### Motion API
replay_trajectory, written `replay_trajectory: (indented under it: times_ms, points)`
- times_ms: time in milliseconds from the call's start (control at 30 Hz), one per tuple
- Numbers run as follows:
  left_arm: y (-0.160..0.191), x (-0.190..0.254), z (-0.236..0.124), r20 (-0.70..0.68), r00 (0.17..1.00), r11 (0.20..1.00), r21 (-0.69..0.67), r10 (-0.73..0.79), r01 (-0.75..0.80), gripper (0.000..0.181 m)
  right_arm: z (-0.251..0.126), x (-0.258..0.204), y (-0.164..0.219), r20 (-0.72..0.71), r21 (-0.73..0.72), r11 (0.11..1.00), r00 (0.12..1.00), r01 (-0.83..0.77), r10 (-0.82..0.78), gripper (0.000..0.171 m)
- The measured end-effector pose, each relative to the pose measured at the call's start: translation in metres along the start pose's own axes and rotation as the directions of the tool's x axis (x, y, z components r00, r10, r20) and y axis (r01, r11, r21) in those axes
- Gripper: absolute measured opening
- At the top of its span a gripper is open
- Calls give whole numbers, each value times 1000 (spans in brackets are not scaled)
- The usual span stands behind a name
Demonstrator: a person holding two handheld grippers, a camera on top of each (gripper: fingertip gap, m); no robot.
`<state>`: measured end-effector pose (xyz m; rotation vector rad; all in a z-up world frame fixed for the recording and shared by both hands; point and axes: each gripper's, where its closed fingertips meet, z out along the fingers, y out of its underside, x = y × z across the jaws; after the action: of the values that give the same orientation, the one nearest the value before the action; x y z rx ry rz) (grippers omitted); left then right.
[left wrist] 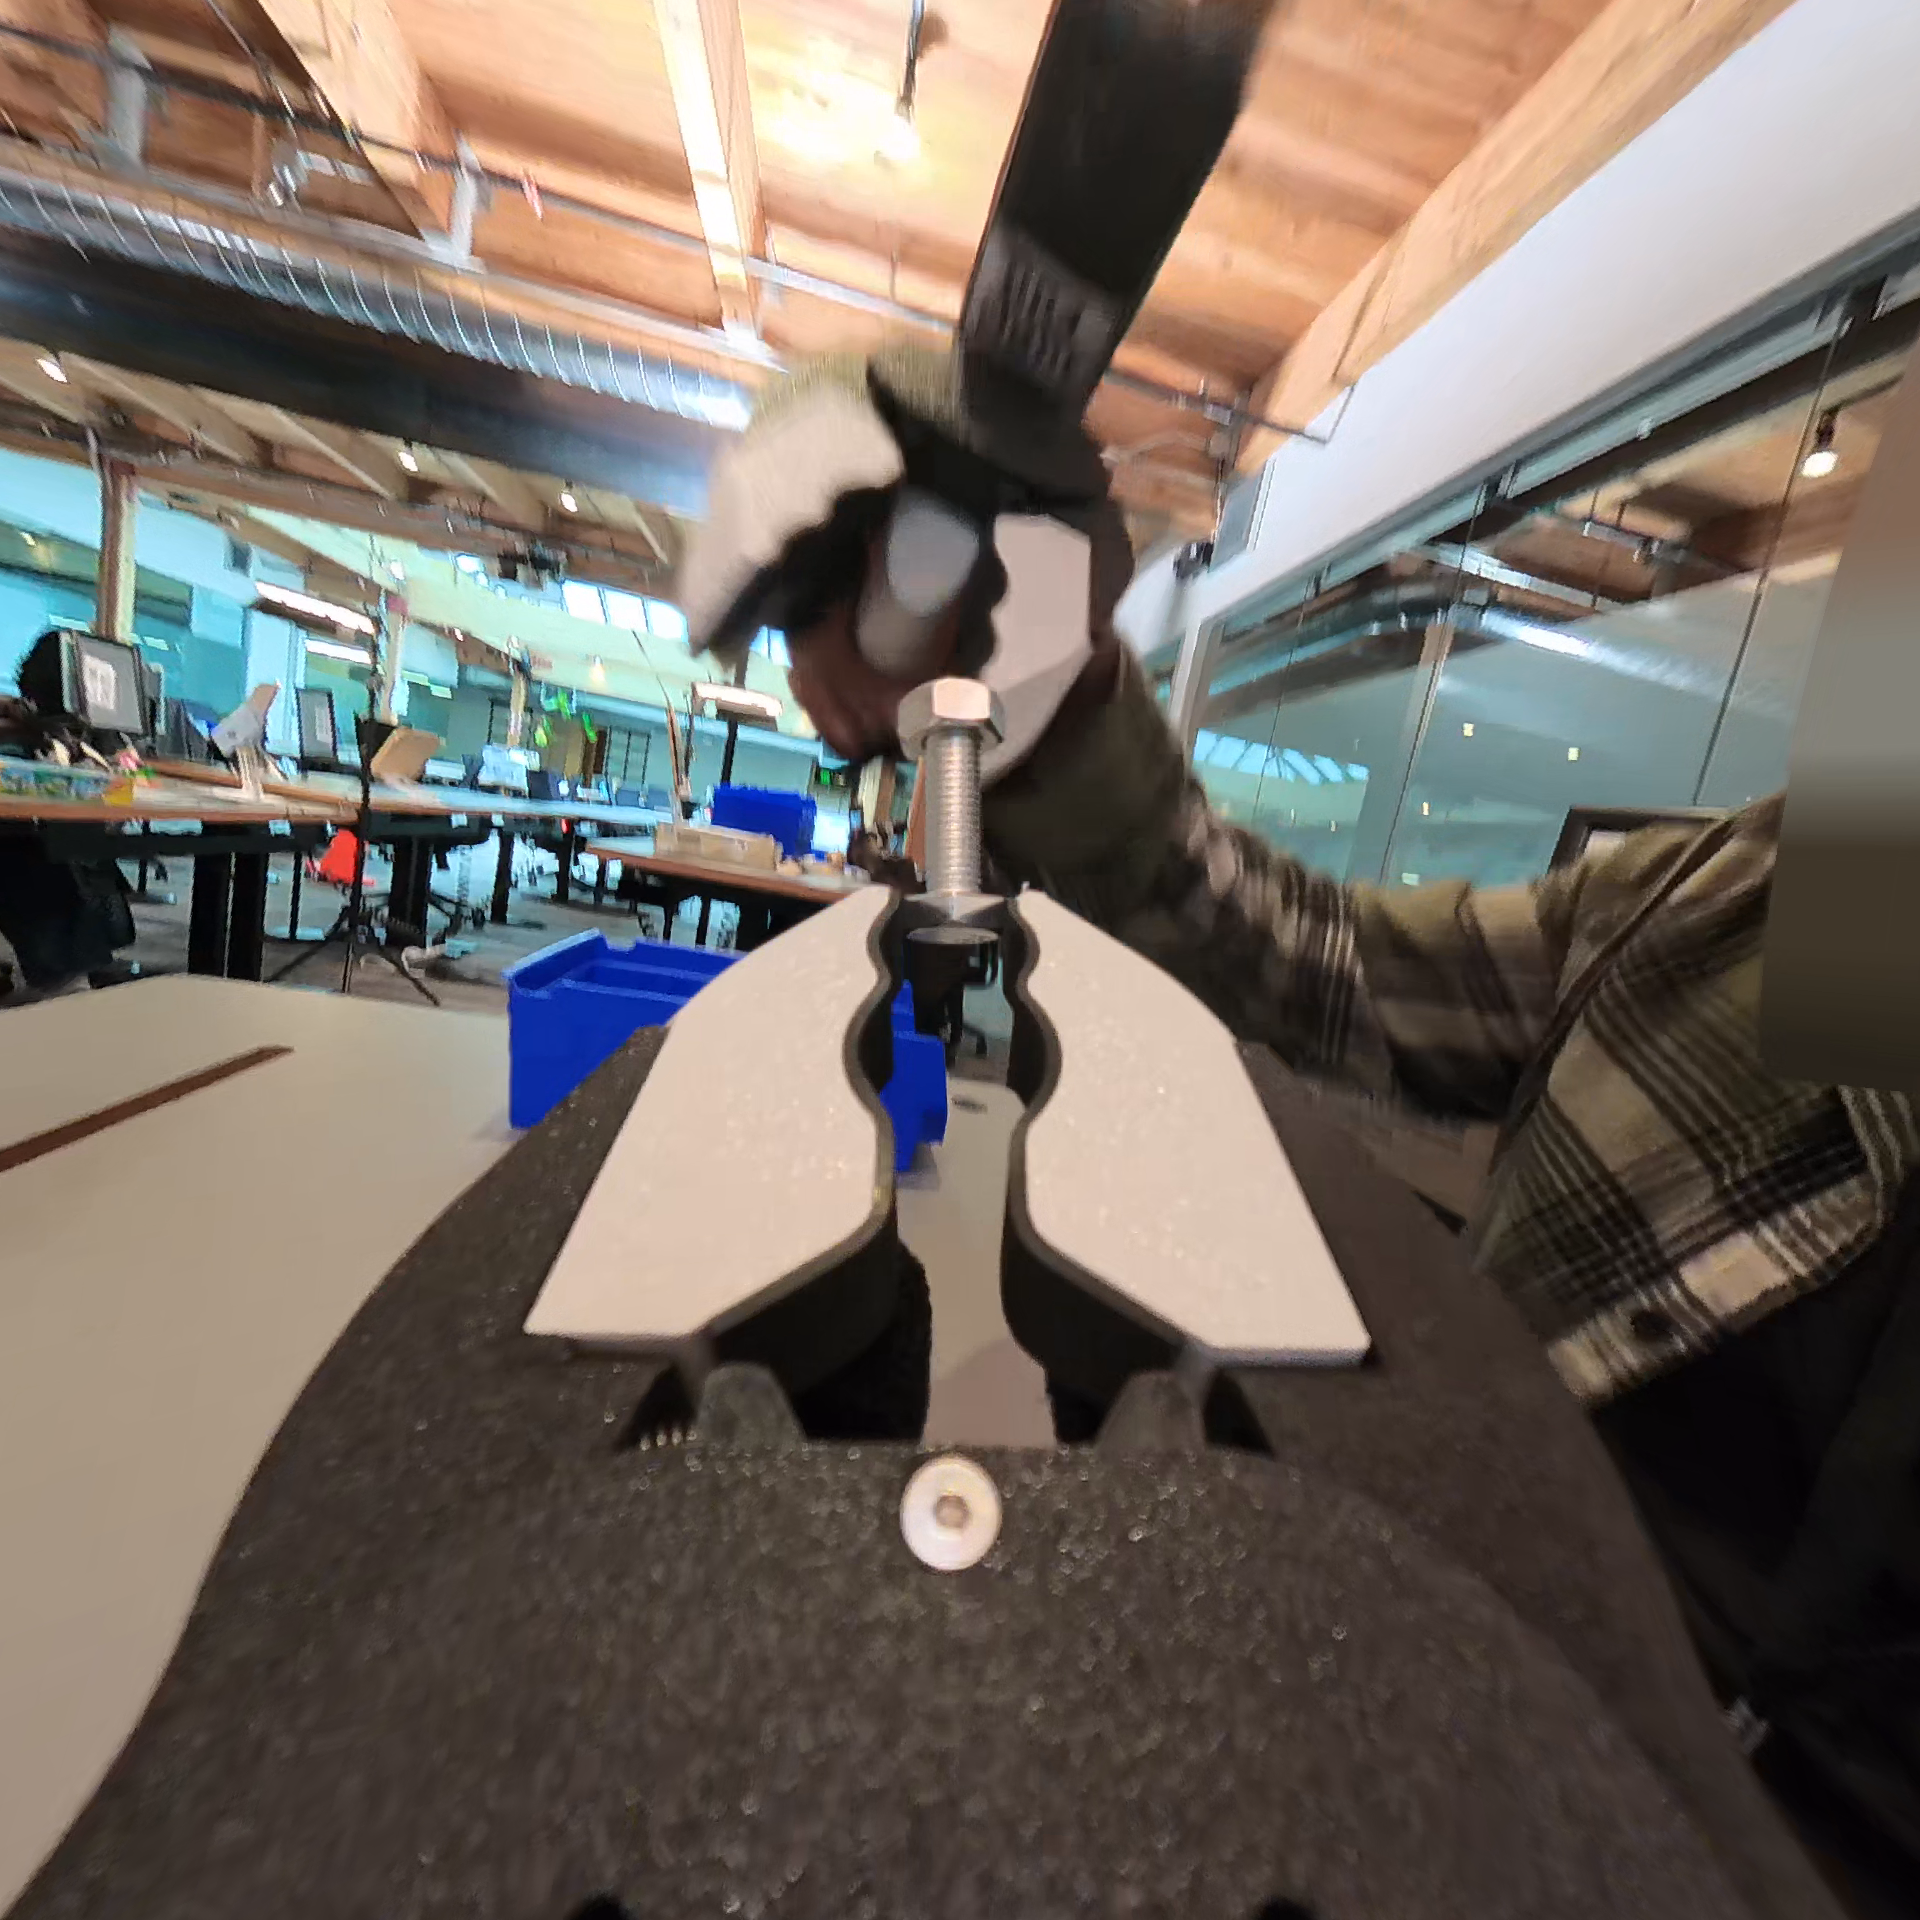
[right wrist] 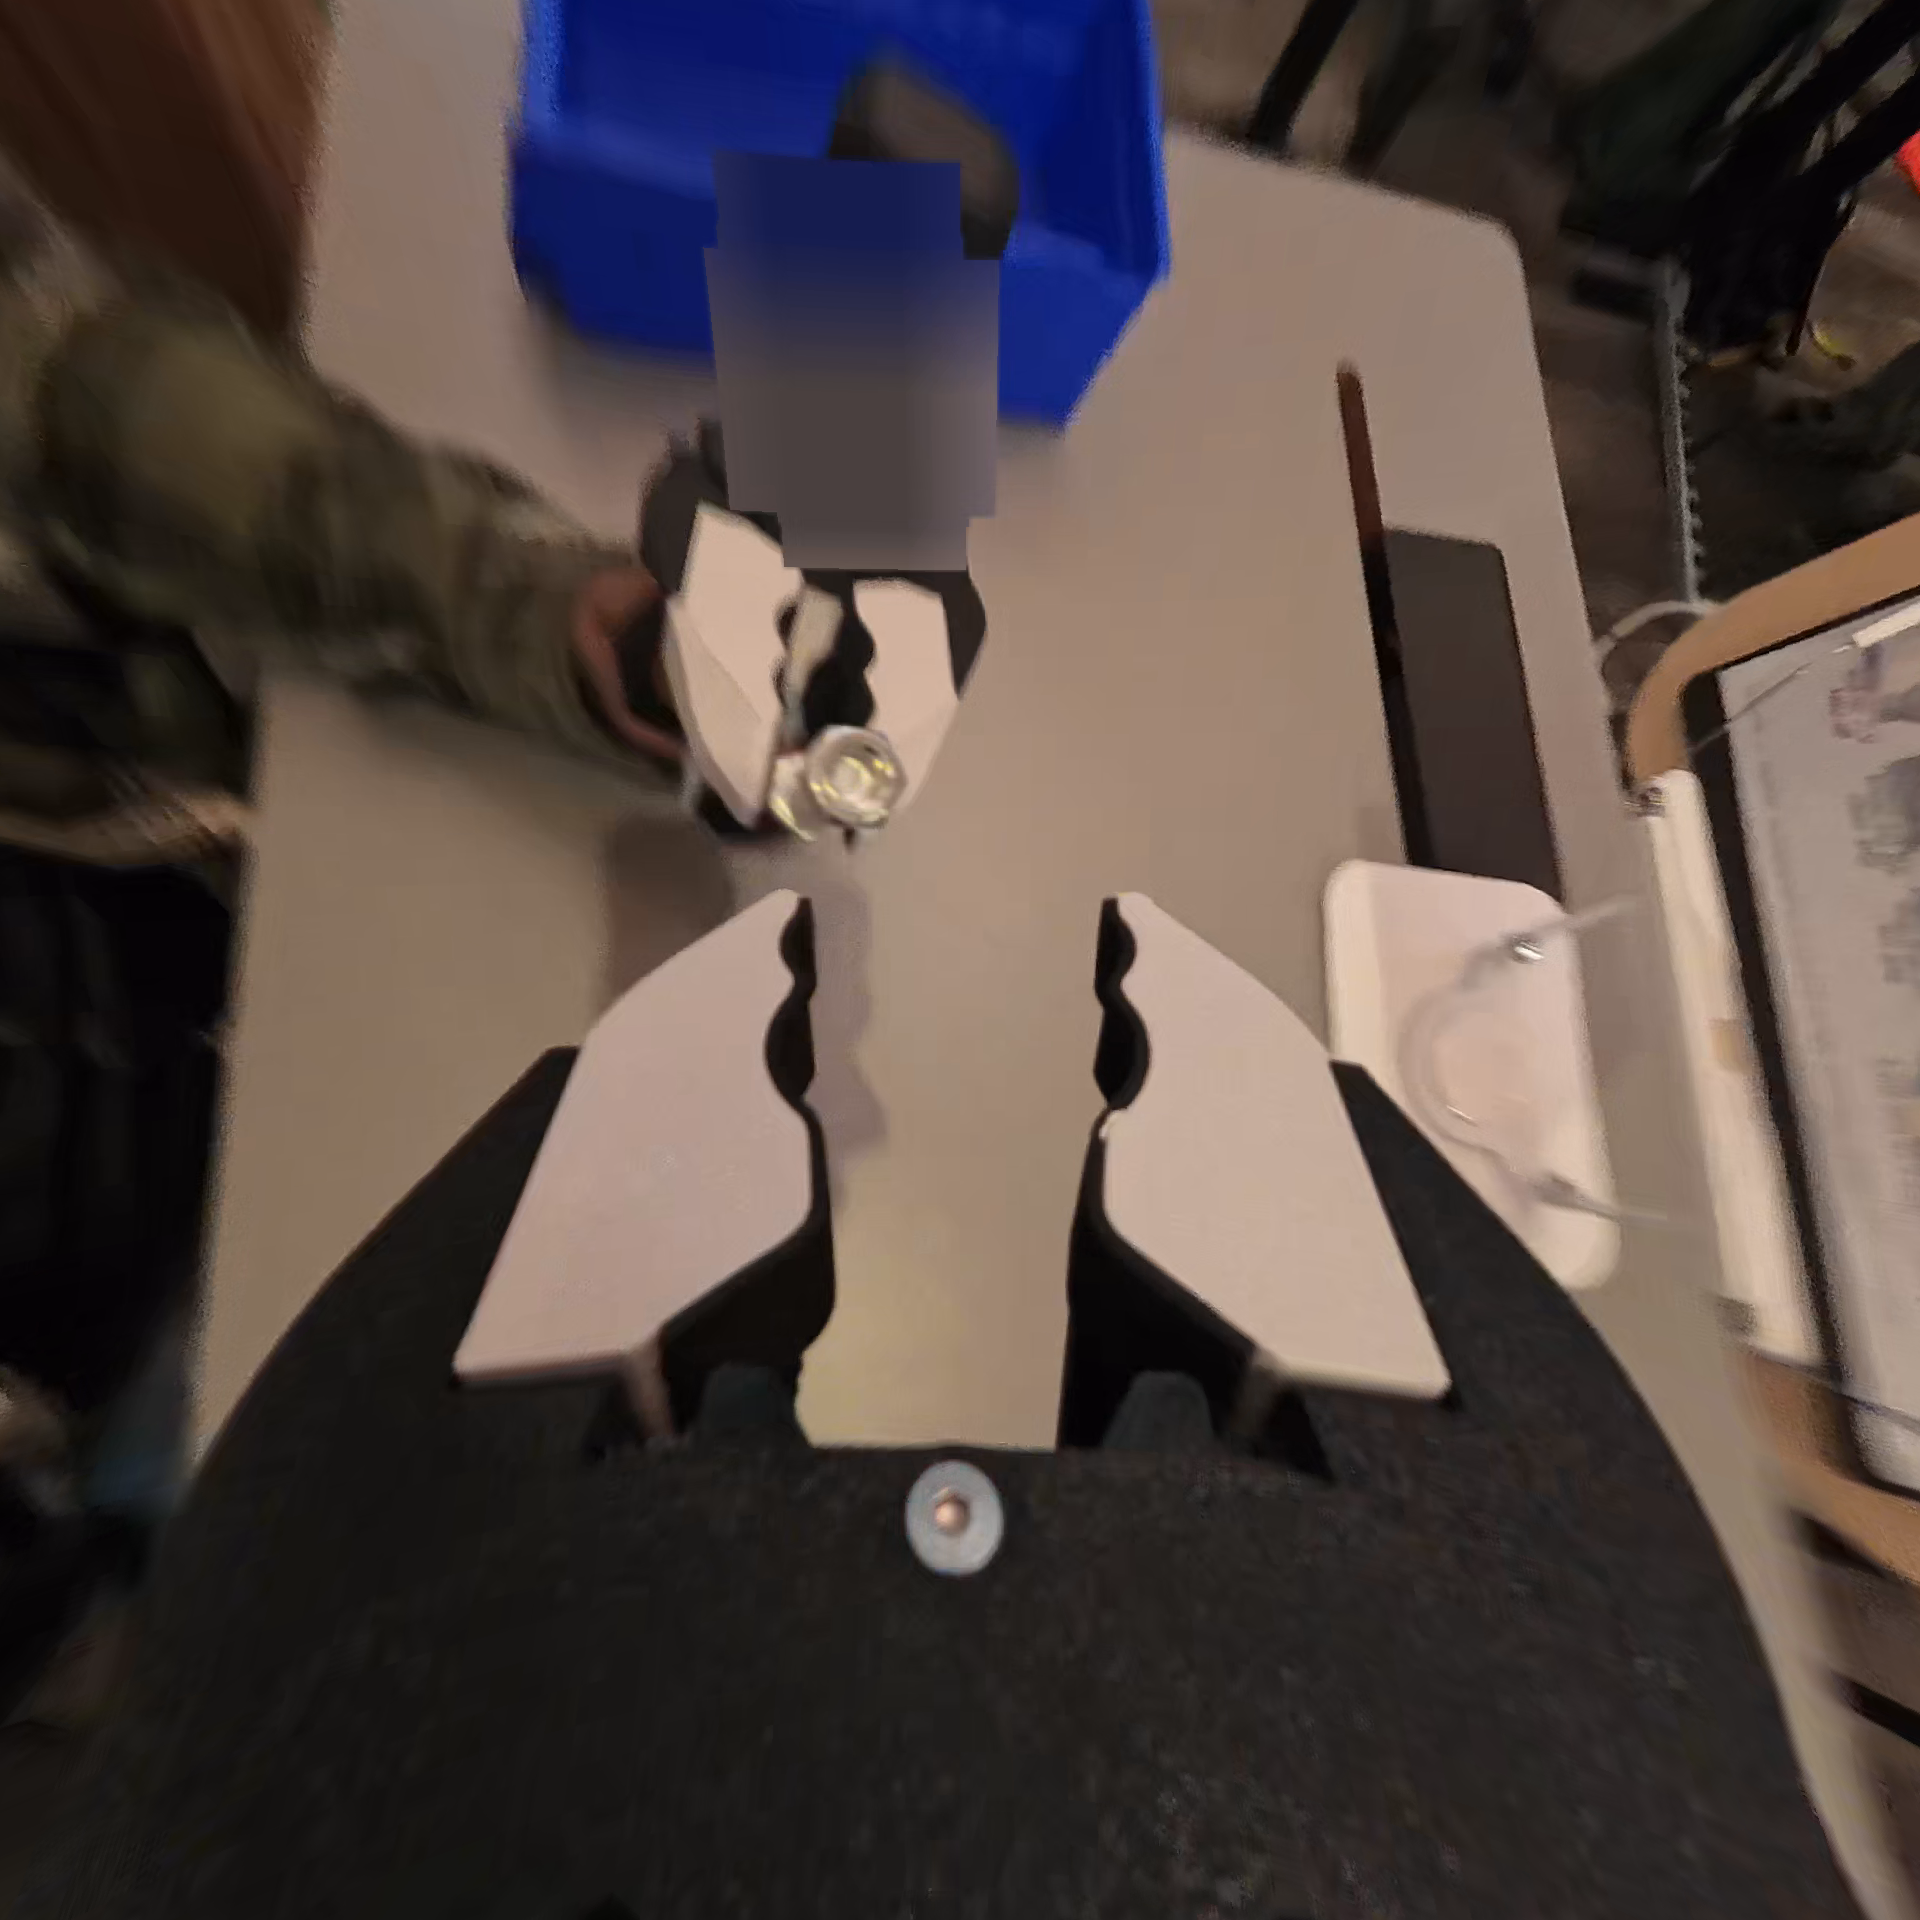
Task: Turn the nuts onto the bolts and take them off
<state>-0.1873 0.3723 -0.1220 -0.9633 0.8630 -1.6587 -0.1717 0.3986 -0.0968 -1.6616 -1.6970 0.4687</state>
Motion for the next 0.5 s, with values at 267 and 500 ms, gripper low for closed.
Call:
replay_trajectory:
  times_ms: [267,500]
  points:
    - [-10,-9,-9,66,998,997,65,24,-28,17,10,-16,-29,331,557,535,760,-636,559,43]
    - [-8,-11,-9,85,996,998,52,37,-42,17,20,-3,-25,166,600,571,786,-560,596,45]
